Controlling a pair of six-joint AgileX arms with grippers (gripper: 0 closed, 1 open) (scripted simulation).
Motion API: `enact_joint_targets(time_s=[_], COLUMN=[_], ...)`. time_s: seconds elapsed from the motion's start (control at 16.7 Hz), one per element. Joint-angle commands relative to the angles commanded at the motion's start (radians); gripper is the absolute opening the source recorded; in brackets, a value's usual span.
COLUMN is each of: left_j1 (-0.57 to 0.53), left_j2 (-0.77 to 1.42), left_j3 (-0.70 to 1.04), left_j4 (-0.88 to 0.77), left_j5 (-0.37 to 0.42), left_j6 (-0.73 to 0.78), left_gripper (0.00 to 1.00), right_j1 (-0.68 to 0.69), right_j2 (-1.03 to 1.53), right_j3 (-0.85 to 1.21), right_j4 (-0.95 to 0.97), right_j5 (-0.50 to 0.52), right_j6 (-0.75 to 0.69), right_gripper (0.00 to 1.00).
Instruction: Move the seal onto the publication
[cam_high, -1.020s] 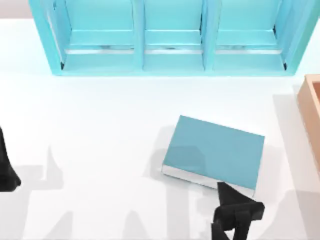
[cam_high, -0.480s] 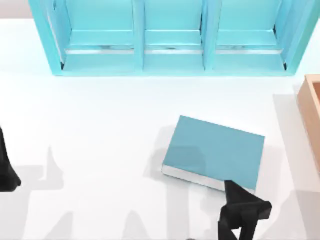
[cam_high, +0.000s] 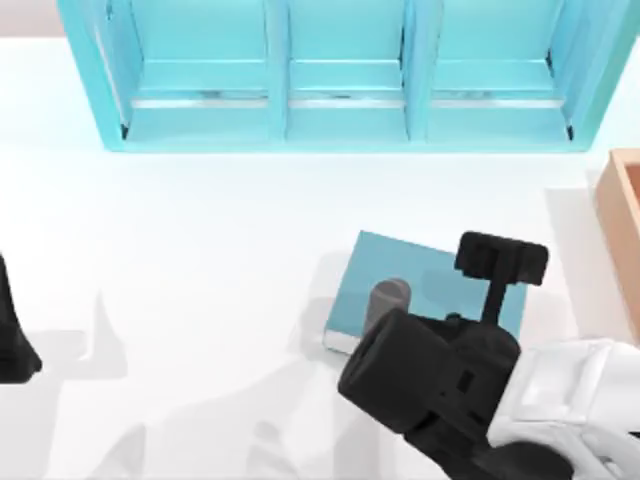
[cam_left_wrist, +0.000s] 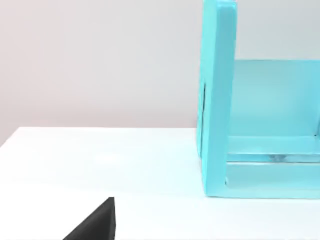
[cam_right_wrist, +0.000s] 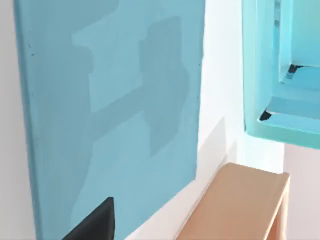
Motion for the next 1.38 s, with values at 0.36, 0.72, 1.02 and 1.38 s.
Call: enact_joint_targets(time_s=[0.36,0.72,1.02,1.38], left_j1=[0.000,0.000,0.000,0.000], left_j2=[0.000,0.000,0.000,0.000], left_j3=[0.000,0.000,0.000,0.000], left_j4=[0.000,0.000,0.000,0.000], left_j5=[0.000,0.000,0.000,0.000], left_j6=[0.000,0.000,0.000,0.000], left_gripper=[1.00,1.00,1.00,1.00], right_j1=[-0.575,-1.099,-1.332,-1.348], right_j2=[0.097,0.189,0.235,0.235], right_j3=[0.370,0.693,0.836,0.846], right_j4=[-0.430,-0.828,-1.014,-1.029], right_j5=[-0.386,-0.759,-0.942,-0.957], right_j6=[0.073,0.149,0.188,0.190], right_gripper=[1.00,1.00,1.00,1.00])
